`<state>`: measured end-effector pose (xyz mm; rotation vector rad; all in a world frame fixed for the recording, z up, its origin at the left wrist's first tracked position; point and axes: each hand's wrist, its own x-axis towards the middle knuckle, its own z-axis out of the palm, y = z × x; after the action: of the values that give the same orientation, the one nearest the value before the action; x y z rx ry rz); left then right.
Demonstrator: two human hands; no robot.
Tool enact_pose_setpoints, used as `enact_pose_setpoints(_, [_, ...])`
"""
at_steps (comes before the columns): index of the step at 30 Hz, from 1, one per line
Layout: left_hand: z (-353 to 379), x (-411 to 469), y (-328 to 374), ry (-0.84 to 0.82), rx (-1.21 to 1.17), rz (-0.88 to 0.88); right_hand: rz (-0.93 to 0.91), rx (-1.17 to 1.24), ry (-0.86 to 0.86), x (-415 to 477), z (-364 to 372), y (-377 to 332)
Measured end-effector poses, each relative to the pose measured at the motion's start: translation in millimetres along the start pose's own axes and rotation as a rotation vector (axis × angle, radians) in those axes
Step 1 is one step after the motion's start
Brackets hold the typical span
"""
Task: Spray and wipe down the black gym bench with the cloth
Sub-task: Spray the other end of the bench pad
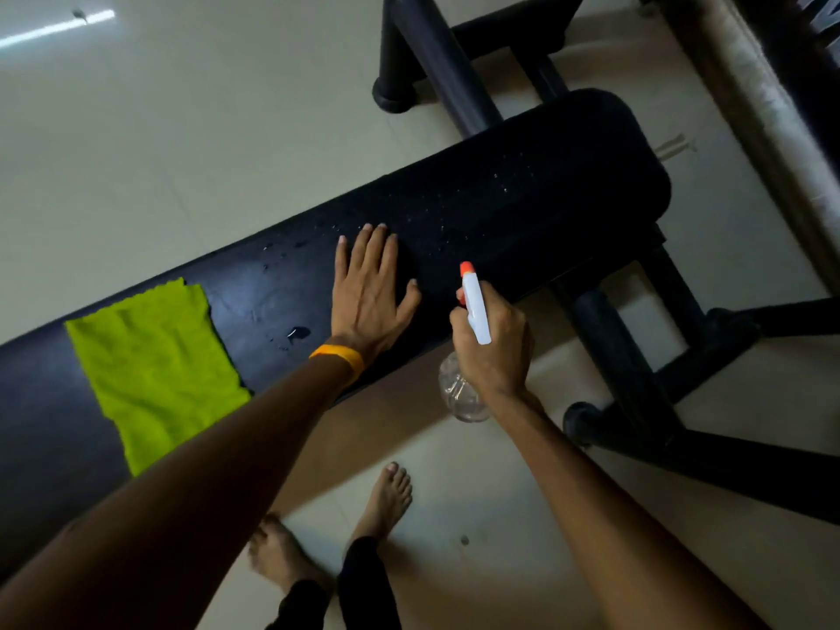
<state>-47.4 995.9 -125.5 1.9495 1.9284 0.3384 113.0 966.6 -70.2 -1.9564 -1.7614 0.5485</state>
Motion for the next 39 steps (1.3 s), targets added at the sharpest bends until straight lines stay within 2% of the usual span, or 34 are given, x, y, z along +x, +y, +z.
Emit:
enact_pose_setpoints(4, [-32, -72, -41, 0.020, -0.044, -0.081, -0.070, 0.019, -0.044, -30, 14, -53])
enact_pose_setpoints(13, [-108, -243, -172, 0.055, -0.061, -0.448, -0.349, 0.177, -0.083, -112, 64, -191])
enact_pose_setpoints(18, [-125, -304, -206, 0.183, -0.166, -0.722, -0.475, 0.279, -0.140, -146, 101, -264])
enact_pose_setpoints(23, [-123, -330, -220, 0.228, -0.266, -0.821, -0.500, 0.337, -0.238, -168, 145, -312])
enact_pose_setpoints(28, [-113, -329, -224, 0.180, -0.350, -0.862, -0.553, 0.310, -0.377, -173, 179, -328])
enact_pose_setpoints(31, [-105, -323, -213, 0.125, -0.389, -0.801, -0.626, 0.256, -0.472, -171, 188, -327])
enact_pose_setpoints(33, [-100, -314, -203, 0.090, -0.405, -0.752, -0.655, 0.265, -0.611, -165, 186, -320])
enact_pose_setpoints(36, [-98, -296, -188, 0.049, -0.436, -0.744, -0.561, 0.312, -0.781, -151, 174, -295])
enact_pose_setpoints(39, [-95, -279, -177, 0.040, -0.495, -0.797, -0.454, 0.242, -0.832, -131, 164, -258])
